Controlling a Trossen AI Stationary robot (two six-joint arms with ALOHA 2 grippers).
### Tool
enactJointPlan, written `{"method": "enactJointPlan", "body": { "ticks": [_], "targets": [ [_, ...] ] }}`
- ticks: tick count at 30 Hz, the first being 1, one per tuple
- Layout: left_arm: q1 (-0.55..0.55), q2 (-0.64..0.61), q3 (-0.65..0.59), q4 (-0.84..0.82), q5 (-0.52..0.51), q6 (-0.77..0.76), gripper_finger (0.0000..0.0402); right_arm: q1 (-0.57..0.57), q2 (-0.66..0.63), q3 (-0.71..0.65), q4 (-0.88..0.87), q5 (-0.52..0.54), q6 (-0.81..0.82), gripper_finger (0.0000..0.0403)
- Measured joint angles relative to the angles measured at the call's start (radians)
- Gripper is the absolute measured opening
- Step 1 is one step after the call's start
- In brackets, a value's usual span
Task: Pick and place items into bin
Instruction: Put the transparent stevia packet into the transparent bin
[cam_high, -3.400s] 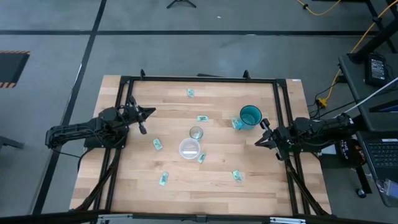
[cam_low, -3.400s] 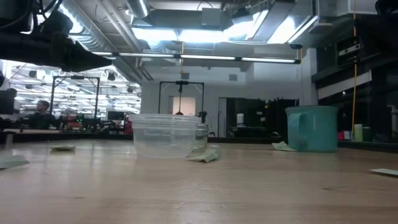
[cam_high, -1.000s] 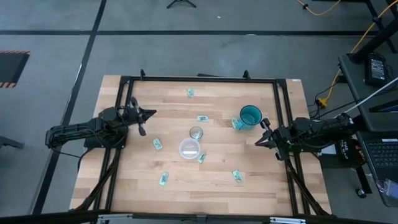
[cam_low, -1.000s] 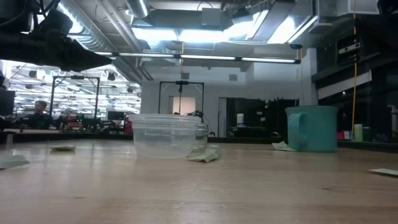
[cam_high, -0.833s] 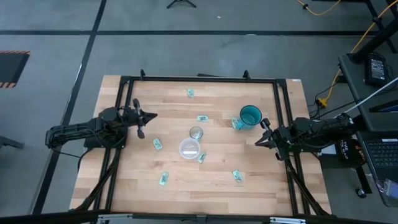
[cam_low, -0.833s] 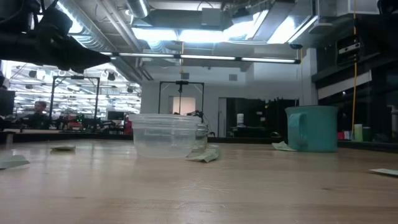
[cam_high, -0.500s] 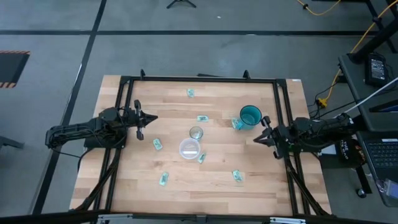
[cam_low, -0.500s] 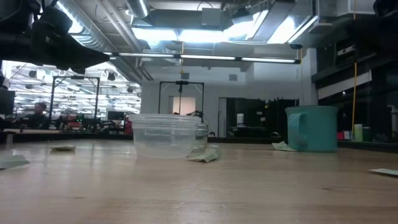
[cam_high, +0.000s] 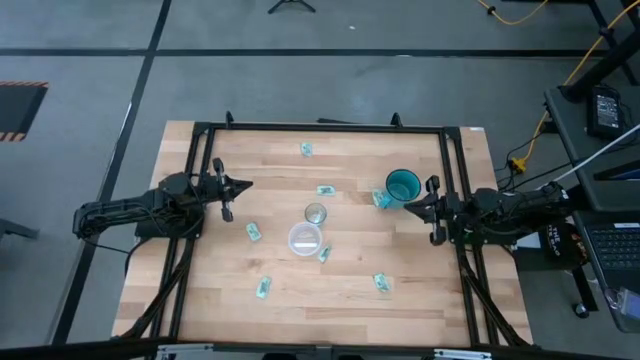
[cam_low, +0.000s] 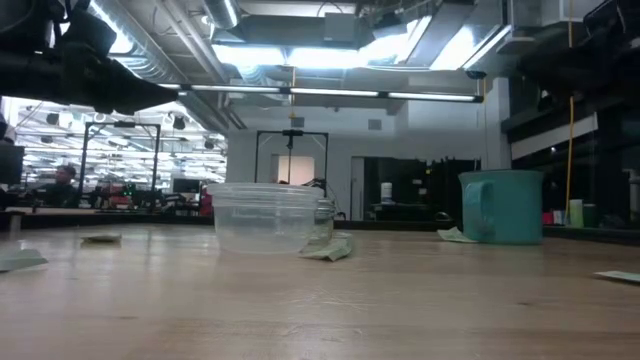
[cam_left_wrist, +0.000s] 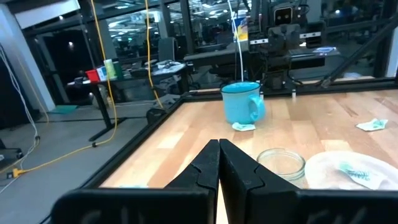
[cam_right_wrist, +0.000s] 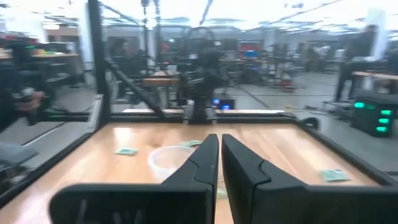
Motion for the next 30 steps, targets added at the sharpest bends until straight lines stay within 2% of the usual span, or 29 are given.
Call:
{"method": "enactJointPlan", "body": {
  "ticks": [4, 8, 13, 17, 23, 25, 30],
  "targets": [
    [0.0, 0.0, 0.0, -0.004, 0.0, 0.0, 0.002, -0.011, 0.001, 0.035, 0.012, 0.021, -0.07, 0.0026],
    [0.0, 0.0, 0.0, -0.004, -0.003, 0.0, 0.0062, -0.034, 0.025, 0.078, -0.011, 0.021, -0.073, 0.0026],
    [0.0, 0.0, 0.0, -0.004, -0.012, 0.0, 0.0121, -0.078, 0.111, 0.097, -0.016, 0.027, -0.038, 0.0026],
    [0.0, 0.0, 0.0, -0.004, -0.051, -0.003, 0.0151, -0.114, 0.207, 0.134, -0.01, 0.051, -0.002, 0.0026],
    [0.0, 0.0, 0.0, -0.003, -0.078, -0.008, 0.0166, -0.158, 0.386, 0.193, -0.005, 0.053, 0.055, 0.0026],
    [0.0, 0.0, 0.0, -0.003, -0.076, -0.008, 0.0166, -0.171, 0.442, 0.202, 0.028, 0.052, 0.027, 0.0026],
    [0.0, 0.0, 0.0, -0.004, -0.008, -0.044, 0.0164, -0.179, 0.57, 0.202, 0.132, 0.048, 0.035, 0.0026]
  ]
}}
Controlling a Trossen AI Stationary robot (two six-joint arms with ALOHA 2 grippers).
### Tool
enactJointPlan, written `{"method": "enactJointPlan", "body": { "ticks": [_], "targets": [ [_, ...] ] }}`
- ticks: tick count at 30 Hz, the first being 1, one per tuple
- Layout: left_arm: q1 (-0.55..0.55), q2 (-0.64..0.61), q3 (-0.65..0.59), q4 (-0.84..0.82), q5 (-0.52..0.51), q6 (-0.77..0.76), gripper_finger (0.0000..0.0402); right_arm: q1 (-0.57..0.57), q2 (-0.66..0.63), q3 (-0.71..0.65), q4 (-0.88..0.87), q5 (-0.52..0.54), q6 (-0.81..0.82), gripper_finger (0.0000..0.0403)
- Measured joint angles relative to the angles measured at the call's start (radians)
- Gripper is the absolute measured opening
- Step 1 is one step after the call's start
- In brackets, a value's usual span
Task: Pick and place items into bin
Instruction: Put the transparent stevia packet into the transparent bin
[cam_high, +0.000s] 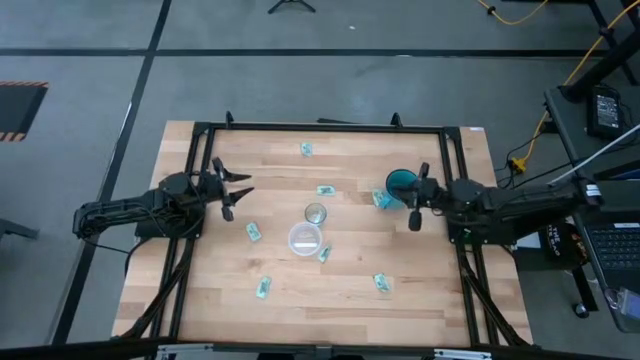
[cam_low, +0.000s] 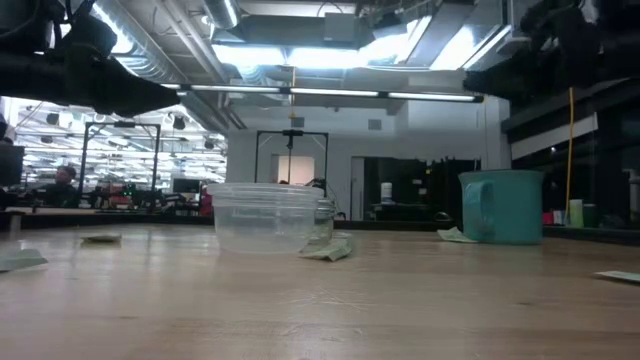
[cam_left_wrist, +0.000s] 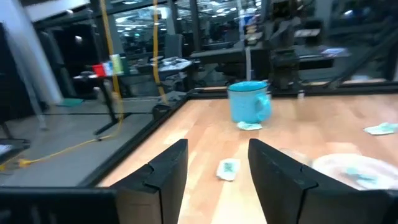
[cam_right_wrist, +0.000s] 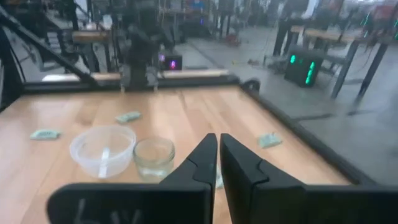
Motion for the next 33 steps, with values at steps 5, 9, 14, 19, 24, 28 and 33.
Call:
{"method": "enactJointPlan", "body": {
  "ticks": [5, 9, 14, 19, 24, 28, 33],
  "targets": [
    [-0.001, 0.006, 0.0, 0.01, 0.067, -0.098, 0.0162, 0.0, 0.114, 0.006, 0.104, -0.004, -0.025, 0.0026],
    [-0.008, 0.047, 0.003, 0.006, 0.067, -0.117, 0.0162, 0.0, 0.173, 0.042, 0.137, -0.006, -0.04, 0.0026],
    [-0.038, 0.159, 0.043, 0.007, 0.021, -0.143, 0.0162, 0.0, 0.22, 0.068, 0.134, -0.006, -0.041, 0.0026],
    [-0.106, 0.315, 0.115, 0.005, -0.018, -0.149, 0.0162, 0.0, 0.246, 0.075, 0.134, -0.007, -0.054, 0.0026],
    [-0.214, 0.474, 0.207, -0.046, -0.129, -0.126, 0.0162, 0.0, 0.247, 0.075, 0.136, -0.007, -0.055, 0.0026],
    [-0.311, 0.582, 0.318, -0.213, -0.288, -0.188, 0.0162, 0.0, 0.247, 0.075, 0.136, -0.007, -0.056, 0.0026],
    [-0.441, 0.697, 0.459, -0.392, -0.353, -0.307, 0.0162, 0.003, 0.247, 0.075, 0.13, -0.007, -0.056, 0.0026]
  ]
}}
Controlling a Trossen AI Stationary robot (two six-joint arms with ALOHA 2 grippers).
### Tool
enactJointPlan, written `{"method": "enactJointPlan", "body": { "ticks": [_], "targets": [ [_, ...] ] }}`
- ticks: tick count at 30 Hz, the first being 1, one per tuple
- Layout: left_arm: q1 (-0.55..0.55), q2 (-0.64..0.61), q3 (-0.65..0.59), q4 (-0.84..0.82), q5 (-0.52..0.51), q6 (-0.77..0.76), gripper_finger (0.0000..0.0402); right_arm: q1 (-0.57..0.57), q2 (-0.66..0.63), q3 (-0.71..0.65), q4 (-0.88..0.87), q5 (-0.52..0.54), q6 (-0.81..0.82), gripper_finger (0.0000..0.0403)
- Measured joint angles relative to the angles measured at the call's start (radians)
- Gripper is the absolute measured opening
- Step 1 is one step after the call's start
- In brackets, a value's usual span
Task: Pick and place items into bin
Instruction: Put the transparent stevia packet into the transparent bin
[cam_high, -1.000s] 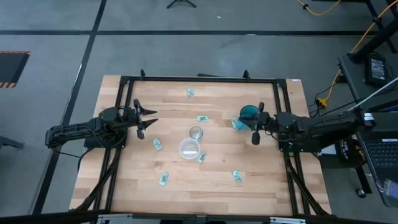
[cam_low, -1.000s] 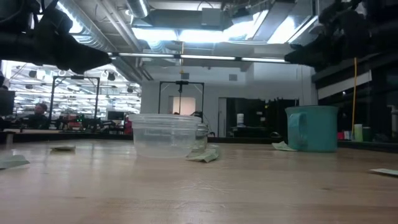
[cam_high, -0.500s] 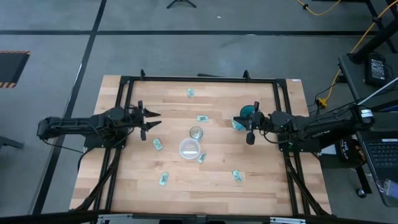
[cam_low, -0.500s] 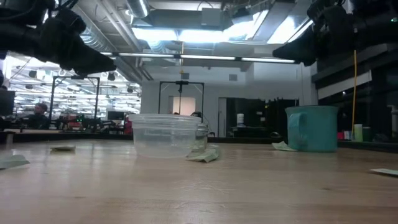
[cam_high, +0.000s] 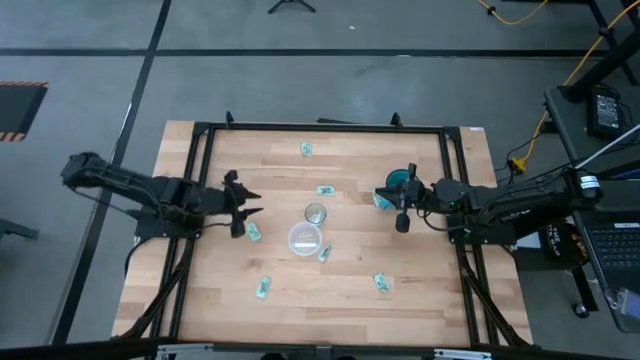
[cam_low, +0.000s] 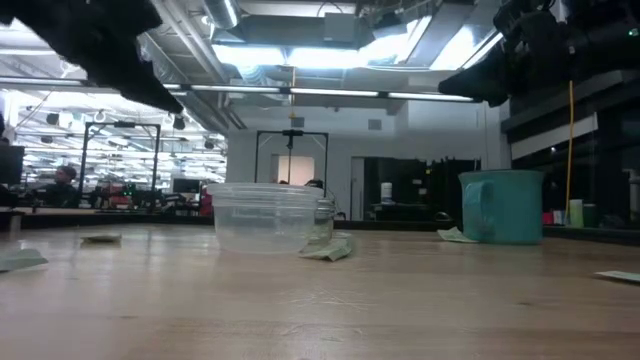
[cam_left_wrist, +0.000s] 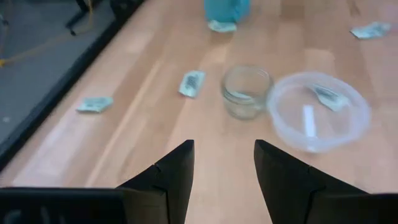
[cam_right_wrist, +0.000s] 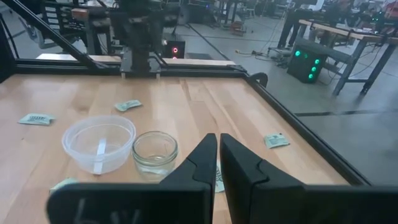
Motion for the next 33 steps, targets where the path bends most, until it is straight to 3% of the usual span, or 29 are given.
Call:
{"method": "enactJointPlan", "body": {
  "ticks": [12, 21, 33],
  "targets": [
    [-0.274, 0.297, 0.282, -0.368, -0.13, -0.306, 0.0161, 0.052, 0.001, 0.0, -0.038, 0.0, 0.005, 0.0026],
    [-0.376, 0.521, 0.321, -0.397, -0.133, -0.478, 0.0161, 0.055, 0.0, 0.0, -0.041, 0.0, 0.006, 0.0026],
    [-0.383, 0.733, 0.321, -0.394, -0.087, -0.596, 0.0162, 0.055, 0.0, 0.0, -0.083, 0.0, 0.008, 0.0026]
  ]
}}
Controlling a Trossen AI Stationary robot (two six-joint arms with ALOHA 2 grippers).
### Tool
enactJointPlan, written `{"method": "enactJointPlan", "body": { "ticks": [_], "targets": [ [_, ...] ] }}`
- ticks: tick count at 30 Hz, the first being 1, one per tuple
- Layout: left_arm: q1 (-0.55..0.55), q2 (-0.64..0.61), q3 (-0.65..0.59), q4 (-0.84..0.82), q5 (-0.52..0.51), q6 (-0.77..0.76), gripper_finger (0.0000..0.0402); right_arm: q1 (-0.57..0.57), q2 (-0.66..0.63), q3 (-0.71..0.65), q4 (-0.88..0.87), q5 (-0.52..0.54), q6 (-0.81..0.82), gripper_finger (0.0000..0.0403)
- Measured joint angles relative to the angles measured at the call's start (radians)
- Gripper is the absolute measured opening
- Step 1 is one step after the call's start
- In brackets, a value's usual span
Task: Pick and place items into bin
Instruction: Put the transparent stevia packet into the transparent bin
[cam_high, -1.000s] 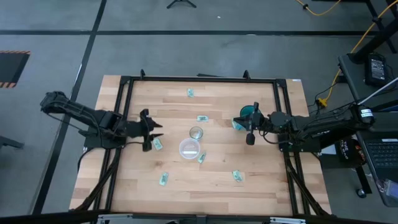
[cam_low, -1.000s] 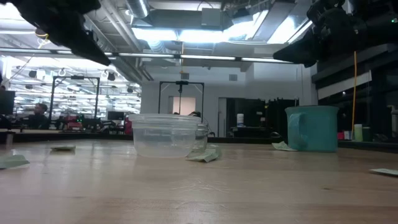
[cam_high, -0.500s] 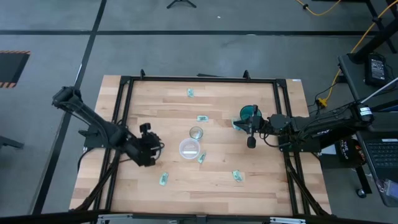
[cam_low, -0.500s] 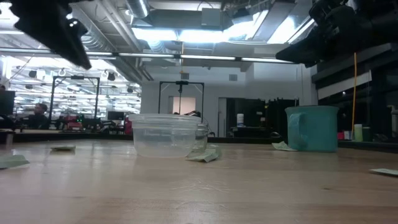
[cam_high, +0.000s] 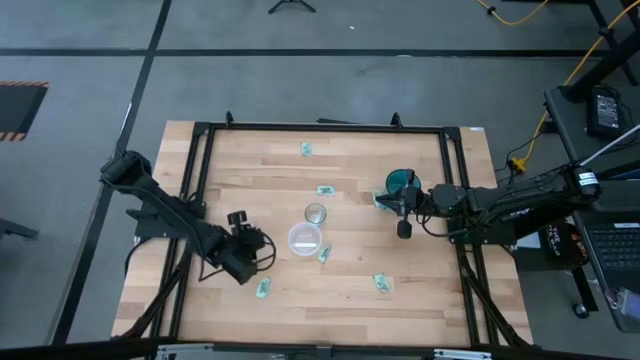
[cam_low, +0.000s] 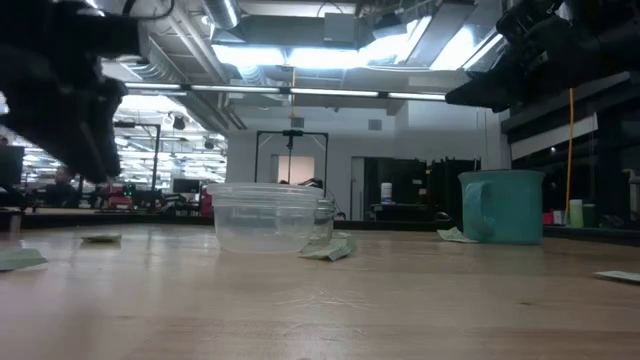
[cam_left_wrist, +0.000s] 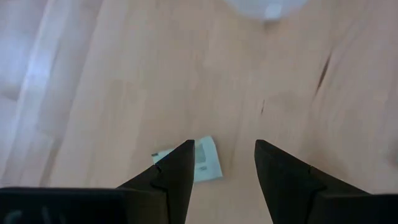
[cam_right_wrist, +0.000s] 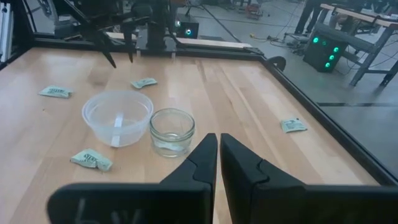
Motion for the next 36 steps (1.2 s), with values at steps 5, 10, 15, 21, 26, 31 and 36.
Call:
{"method": "enactJointPlan", "body": {
  "ticks": [5, 10, 15, 21, 26, 31, 36],
  "targets": [
    [0.0, 0.067, 0.0, 0.001, 0.051, -0.019, 0.0162, 0.0, 0.0, 0.0, -0.005, 0.0, 0.001, 0.0026],
    [0.0, 0.118, 0.0, 0.001, 0.063, -0.057, 0.0162, 0.0, 0.0, 0.0, -0.029, 0.0, 0.025, 0.0026],
    [0.0, 0.154, 0.0, 0.001, 0.05, -0.052, 0.0162, 0.0, 0.0, 0.0, -0.043, 0.0, 0.024, 0.0026],
    [0.003, 0.2, 0.0, -0.005, 0.048, -0.051, 0.0162, 0.0, 0.0, 0.0, -0.043, 0.0, 0.026, 0.0026],
    [0.002, 0.223, 0.003, -0.011, 0.023, -0.051, 0.0162, 0.0, 0.0, 0.0, -0.043, 0.0, 0.026, 0.0026],
    [0.003, 0.225, 0.003, -0.025, 0.018, -0.051, 0.0161, 0.0, 0.0, 0.0, -0.043, 0.0, 0.027, 0.0026],
    [0.005, 0.224, 0.001, -0.036, 0.018, -0.081, 0.0162, 0.0, 0.0, 0.0, -0.043, 0.0, 0.027, 0.0026]
  ]
}}
